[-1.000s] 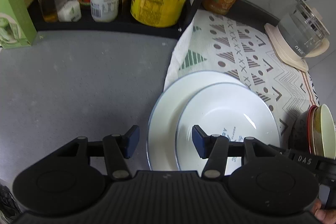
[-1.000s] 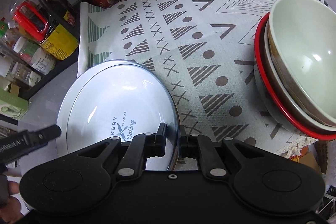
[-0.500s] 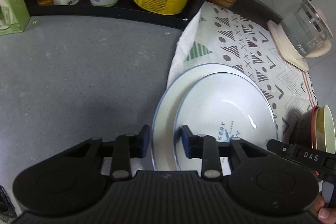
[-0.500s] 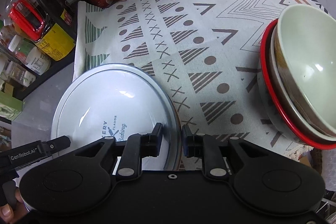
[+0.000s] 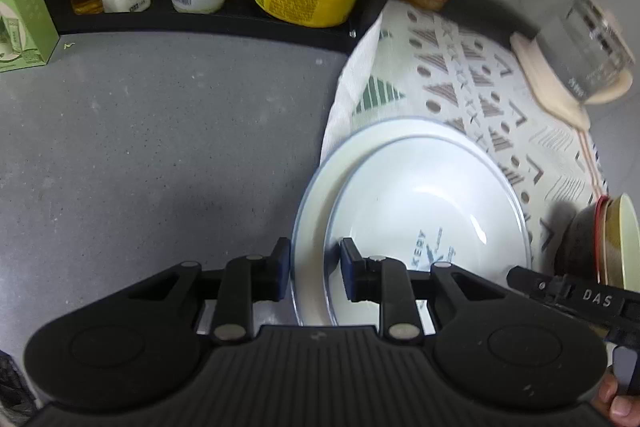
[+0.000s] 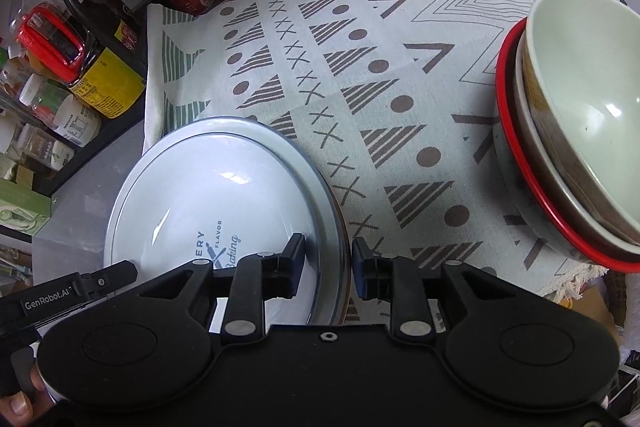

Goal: Organize plates and bowls
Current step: 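Lower the 'BAKERY' plate onto the 'Sweet' plate and open both grippers, then move both grippers to the rim of the red bowl holding green bowls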

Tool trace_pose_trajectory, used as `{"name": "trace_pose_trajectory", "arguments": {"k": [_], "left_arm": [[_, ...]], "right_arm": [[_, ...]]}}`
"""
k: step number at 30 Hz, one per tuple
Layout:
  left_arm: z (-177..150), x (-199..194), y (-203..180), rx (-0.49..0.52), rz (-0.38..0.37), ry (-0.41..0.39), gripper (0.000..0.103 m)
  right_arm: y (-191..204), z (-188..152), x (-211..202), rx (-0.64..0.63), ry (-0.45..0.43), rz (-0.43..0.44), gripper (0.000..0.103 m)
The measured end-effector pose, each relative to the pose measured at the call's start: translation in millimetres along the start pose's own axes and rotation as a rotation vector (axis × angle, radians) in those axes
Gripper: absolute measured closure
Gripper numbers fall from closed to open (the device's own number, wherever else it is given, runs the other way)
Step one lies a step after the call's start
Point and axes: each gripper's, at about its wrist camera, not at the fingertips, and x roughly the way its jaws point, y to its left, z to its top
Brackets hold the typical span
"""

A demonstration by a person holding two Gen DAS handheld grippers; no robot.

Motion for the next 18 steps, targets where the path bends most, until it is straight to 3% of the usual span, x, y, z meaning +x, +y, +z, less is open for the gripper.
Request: {"name": "trace_pose_trajectory", "arguments": {"k": [4, 8, 10, 12, 18], "left_arm": [[1, -9, -5, 0.006, 0.04, -0.016, 0.072], [2, -19, -14, 0.015, 0.053, -0.026, 0.051], [2, -25, -20, 0.021, 0.056, -0.029, 0.042], [1, -31, -26, 0.03, 0.054, -0.041, 0.034], [-3, -56, -50, 0.086, 0.102, -0.132, 0.019]], "right_arm": [[-3, -1, -3, 0.008, 0.013, 0.01, 0.076], [-6, 1, -14, 0.008, -0.002, 0.037, 0.072], [-6, 3, -22, 0.005, -0.02, 0.05, 0.062], [-6, 5, -29, -0.001, -0.042, 0.059, 0.044], [-3, 7, -56, -0.033, -0.112, 0.08, 0.013]]}}
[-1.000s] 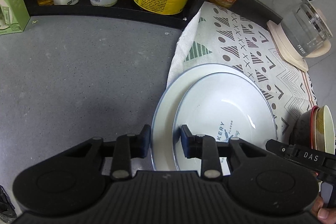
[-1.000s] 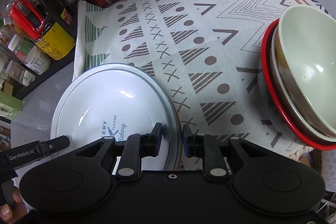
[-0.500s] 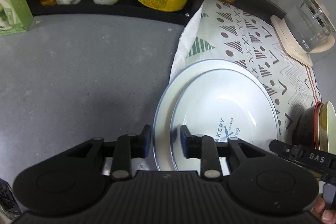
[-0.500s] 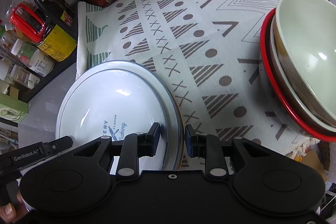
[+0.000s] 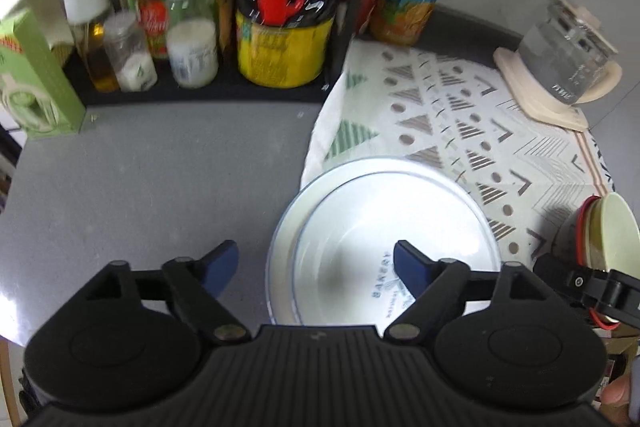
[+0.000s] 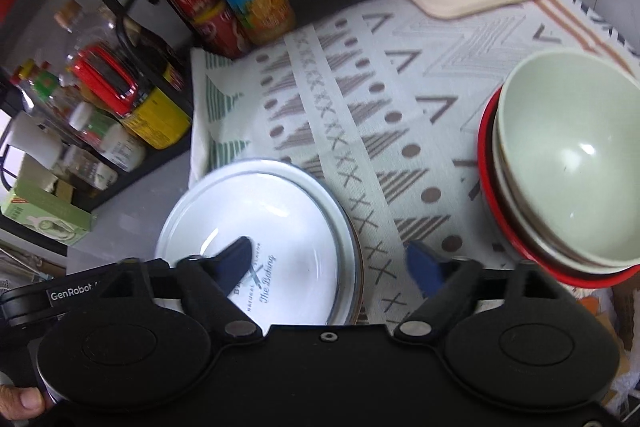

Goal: Organize plates and bowls
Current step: 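Move both grippers to the rim of the red bowl holding green bowls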

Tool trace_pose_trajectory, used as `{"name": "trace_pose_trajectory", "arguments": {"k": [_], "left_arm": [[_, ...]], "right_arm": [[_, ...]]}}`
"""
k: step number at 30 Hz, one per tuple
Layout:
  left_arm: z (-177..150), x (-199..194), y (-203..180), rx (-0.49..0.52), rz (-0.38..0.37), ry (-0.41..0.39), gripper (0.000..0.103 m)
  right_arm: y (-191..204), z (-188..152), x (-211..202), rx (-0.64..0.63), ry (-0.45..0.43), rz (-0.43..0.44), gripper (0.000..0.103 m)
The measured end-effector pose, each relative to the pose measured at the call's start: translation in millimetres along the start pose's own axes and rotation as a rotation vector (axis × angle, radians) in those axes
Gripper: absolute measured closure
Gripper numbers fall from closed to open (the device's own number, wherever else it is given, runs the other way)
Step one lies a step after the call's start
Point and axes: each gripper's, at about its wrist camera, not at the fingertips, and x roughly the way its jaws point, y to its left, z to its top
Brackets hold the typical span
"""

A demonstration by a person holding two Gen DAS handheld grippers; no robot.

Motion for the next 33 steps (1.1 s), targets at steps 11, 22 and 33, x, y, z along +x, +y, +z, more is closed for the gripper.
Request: {"name": "trace_pose_trajectory", "arguments": {"k": [11, 22, 33], "left_arm": [[2, -28, -40, 0.083, -0.047, -0.041, 0.019], [-9, -38, -92, 0.186, -0.131, -0.046, 0.001], [-14, -46, -143, 0.302, -0.223, -0.057, 0.0]], "right_arm": [[-21, 3, -52, 0.059, -0.132, 0.034, 0.0], [-68, -7, -97, 0.133, -0.247, -0.059, 0.0], [-109, -26, -127, 0.188, -0.339, -0.208, 0.001]]}}
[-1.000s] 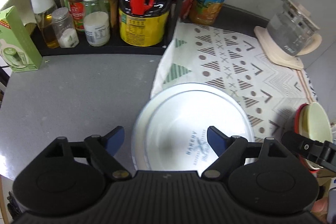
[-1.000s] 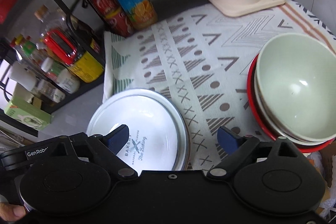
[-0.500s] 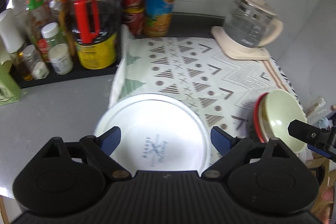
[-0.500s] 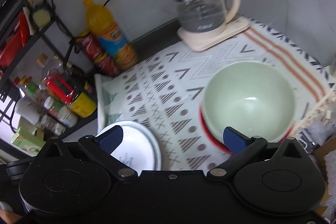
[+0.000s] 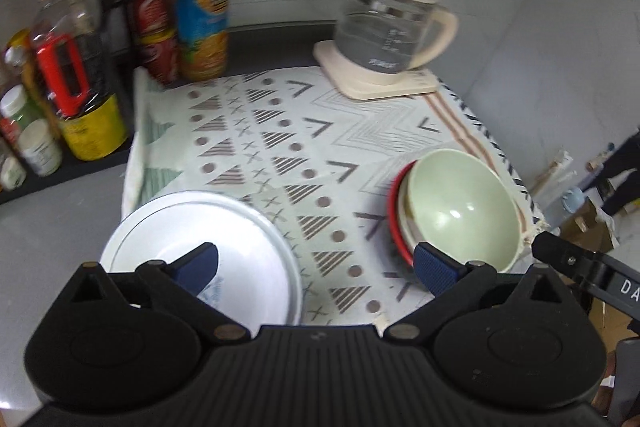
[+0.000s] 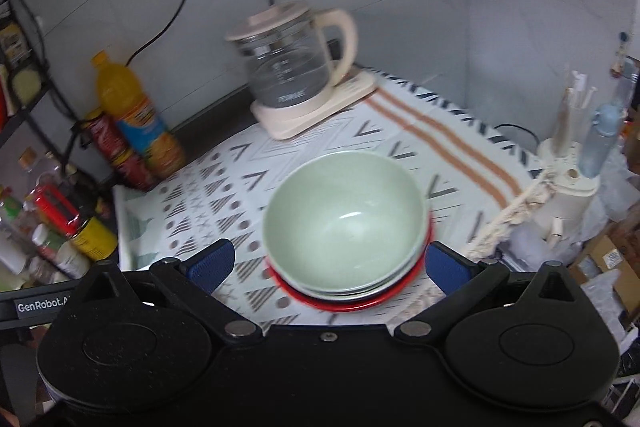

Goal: Organize plates and bowls
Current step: 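Move both grippers to the rim of the red bowl holding green bowls, then close both grippers on the rim of the nested bowl stack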

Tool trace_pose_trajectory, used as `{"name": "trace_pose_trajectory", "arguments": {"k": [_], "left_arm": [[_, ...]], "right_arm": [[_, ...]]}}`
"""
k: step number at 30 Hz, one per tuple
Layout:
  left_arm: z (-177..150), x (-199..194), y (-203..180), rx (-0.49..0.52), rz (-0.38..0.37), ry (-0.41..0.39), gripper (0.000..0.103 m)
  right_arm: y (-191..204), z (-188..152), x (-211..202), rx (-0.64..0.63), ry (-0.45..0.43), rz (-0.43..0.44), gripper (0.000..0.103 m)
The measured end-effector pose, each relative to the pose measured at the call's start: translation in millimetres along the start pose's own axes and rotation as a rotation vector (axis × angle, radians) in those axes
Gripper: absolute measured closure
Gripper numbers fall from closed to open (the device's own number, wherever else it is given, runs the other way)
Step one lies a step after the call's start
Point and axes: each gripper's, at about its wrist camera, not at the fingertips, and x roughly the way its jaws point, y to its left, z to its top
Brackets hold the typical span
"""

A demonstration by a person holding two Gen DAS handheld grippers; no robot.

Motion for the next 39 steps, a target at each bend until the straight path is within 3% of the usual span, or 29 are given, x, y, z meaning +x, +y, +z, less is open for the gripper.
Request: {"name": "trace_pose_trajectory", "arguments": {"k": [9, 26, 29, 34, 36, 39], "left_arm": [[11, 21, -27, 0.073, -0.062, 0.056, 0.0], [31, 90, -52, 0.155, -0.11, 0.143, 0.003], [33, 104, -52, 0.16, -0.127, 0.159, 0.005], [32, 127, -56, 0.19, -0.149, 0.206, 0.02], [32, 136, -58, 0.197, -0.152, 0.231, 0.036], [33, 148, -59, 0.205, -0.166, 0.261, 0.05]], "right_arm": [[-28, 0, 2, 0.069, 0.005, -0.072, 0.002], [-59, -4, 39, 0.201, 0.083, -0.121, 0.005], [-61, -3, 49, 0.211, 0.109, -0.13, 0.011], [-67, -8, 71, 0.266, 0.157, -0.115, 0.031], [-68, -10, 79, 0.282, 0.172, -0.118, 0.039], [-69, -10, 88, 0.3, 0.183, -0.117, 0.05]]}}
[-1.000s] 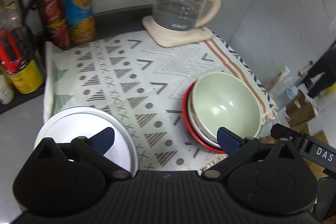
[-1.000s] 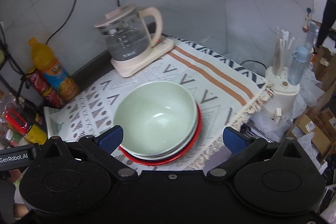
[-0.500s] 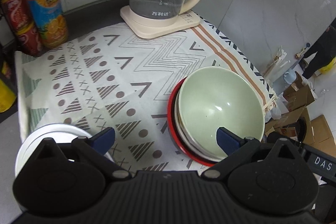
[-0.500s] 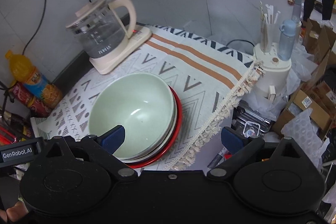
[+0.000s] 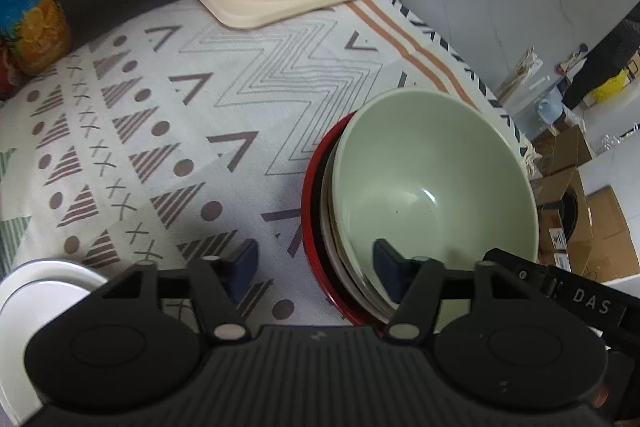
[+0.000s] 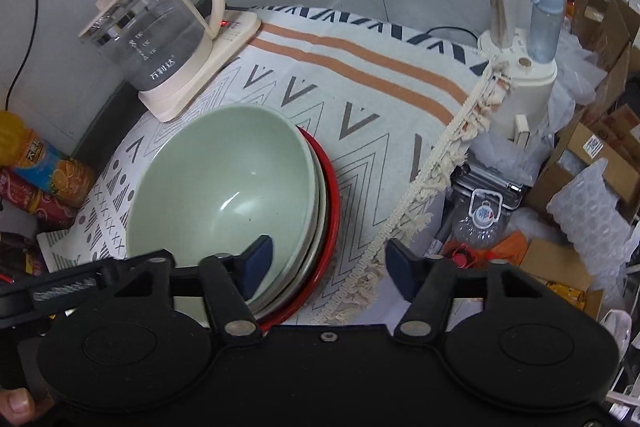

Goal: Organize plates and bowls
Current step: 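Close both grippers on the rim of the nested bowl stack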

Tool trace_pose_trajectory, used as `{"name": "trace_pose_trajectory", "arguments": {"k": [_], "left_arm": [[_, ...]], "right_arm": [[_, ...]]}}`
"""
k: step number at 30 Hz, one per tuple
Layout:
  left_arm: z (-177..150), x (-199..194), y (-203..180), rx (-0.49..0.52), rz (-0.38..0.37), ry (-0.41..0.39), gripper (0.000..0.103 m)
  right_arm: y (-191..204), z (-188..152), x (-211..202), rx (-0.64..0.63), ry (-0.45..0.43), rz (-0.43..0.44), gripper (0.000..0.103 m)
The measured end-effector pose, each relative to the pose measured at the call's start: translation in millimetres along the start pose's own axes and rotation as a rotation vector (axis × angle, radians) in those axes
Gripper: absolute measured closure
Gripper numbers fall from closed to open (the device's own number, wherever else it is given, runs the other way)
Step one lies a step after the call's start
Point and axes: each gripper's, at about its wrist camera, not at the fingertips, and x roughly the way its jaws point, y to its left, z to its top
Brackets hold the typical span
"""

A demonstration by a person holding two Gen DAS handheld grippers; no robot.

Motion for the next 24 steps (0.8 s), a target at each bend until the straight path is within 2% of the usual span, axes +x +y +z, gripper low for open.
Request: {"name": "trace_pose_trajectory", "arguments": {"k": [4, 6, 16, 24], "left_arm": [[4, 7, 2, -0.003, -0.046, 0.017, 0.065], [6, 13, 0, -0.003, -0.056, 0.041, 0.072], [7, 10, 1, 0.009, -0.041, 0.032, 0.074], [5, -4, 9, -0.011, -0.029, -0.002, 0.074]], "right_arm": [[3, 1, 10, 0.018, 0.023, -0.003, 0.062], [6, 2, 13, 0.02, 0.028, 0.003, 0.071], [15, 3, 19, -0.013, 0.021, -0.037, 0.077], [21, 1, 17, -0.03, 0.016, -0.02, 0.078]]}}
